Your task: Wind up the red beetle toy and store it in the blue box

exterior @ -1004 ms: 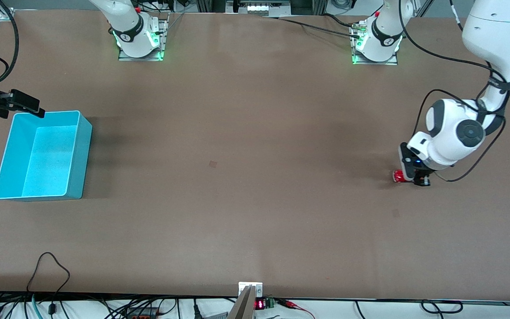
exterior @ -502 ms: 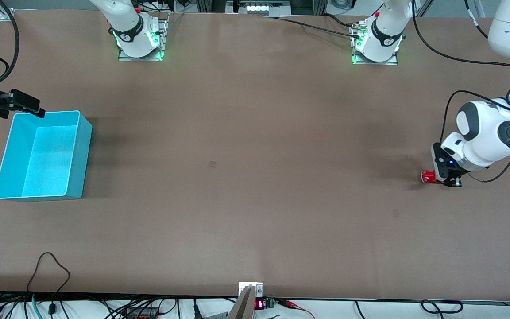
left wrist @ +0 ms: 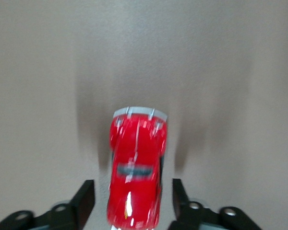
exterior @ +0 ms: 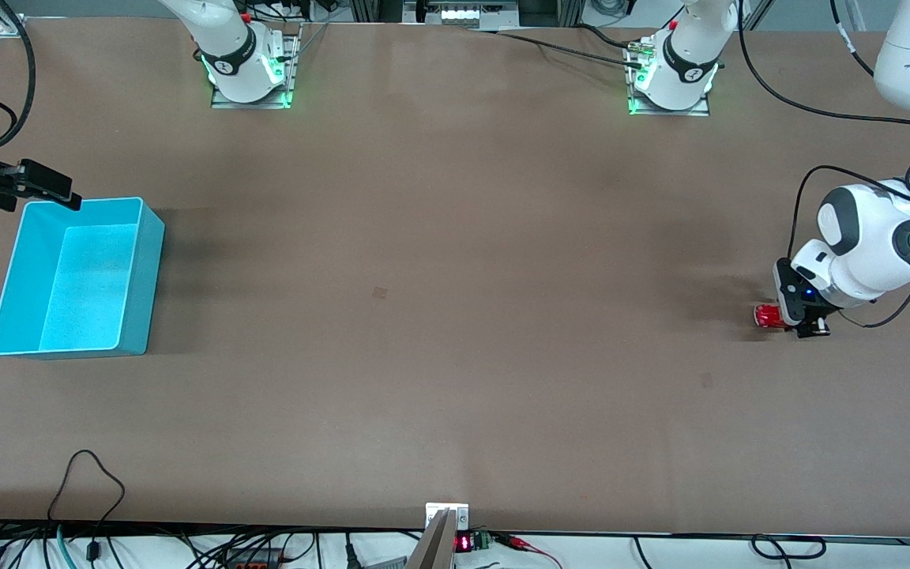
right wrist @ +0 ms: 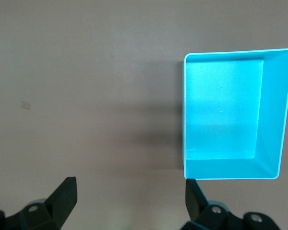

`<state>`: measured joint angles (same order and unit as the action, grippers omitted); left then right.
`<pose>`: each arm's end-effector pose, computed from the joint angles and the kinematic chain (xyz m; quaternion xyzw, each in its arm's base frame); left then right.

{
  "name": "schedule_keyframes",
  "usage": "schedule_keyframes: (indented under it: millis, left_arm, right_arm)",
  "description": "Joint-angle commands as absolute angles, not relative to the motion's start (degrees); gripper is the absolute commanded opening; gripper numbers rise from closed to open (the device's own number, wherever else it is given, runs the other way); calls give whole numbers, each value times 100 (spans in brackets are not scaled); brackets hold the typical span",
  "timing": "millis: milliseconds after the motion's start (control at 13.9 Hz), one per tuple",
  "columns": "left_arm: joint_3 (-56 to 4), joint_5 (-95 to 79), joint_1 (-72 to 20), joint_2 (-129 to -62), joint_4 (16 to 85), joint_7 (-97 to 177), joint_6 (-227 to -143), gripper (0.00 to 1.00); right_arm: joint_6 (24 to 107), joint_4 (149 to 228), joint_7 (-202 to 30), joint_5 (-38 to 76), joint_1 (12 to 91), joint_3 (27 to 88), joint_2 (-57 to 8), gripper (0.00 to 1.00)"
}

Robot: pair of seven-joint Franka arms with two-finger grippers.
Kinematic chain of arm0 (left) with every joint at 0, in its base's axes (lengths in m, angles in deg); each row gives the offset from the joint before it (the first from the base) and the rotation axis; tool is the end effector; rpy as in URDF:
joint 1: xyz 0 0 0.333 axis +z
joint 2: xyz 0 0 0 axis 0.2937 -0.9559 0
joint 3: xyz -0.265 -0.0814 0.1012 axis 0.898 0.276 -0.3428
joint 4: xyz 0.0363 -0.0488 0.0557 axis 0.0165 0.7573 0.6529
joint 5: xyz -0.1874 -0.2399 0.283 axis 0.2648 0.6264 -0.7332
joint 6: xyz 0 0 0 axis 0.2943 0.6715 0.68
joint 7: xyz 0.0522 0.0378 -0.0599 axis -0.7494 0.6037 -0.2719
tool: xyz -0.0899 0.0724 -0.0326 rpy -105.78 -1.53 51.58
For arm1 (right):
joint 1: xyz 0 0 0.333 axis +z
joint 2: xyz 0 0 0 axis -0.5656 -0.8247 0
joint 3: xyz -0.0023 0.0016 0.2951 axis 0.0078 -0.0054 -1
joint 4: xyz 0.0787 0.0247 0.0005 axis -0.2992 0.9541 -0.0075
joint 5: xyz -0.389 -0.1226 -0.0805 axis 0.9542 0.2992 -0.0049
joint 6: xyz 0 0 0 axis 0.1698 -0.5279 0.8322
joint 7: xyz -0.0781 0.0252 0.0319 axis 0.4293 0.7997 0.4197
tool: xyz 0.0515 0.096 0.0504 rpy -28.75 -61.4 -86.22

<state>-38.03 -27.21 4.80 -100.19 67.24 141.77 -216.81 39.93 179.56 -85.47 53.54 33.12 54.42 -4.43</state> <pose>0.5883 0.1634 0.1413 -0.7240 0.6888 0.0020 0.0373 0.5921 -0.0345 0.5489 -0.9991 -0.0030 0.0372 0.0218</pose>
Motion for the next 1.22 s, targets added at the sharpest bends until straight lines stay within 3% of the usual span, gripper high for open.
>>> schedule_keyframes:
  millis: [0, 287, 789, 1148]
  left_arm:
    - [-3709, -2804, 524, -9739, 6615, 14260, -21320, 100]
    - [-3393, -2795, 480, -9124, 6466, 13945, -20258, 100]
    - [-2847, -2839, 182, -9026, 4745, 12733, -17305, 100]
    - [-2830, -2848, -231, -8982, 3725, 11661, -16029, 100]
  right_arm:
    - [3996, 17921, -8503, 5344, 3313, 5423, -424, 100]
    - [3996, 17921, -8503, 5344, 3313, 5423, -424, 100]
    - [3996, 17921, -8512, 5335, 3313, 5423, -424, 100]
    - [3996, 17921, -8503, 5335, 3304, 5423, -432, 100]
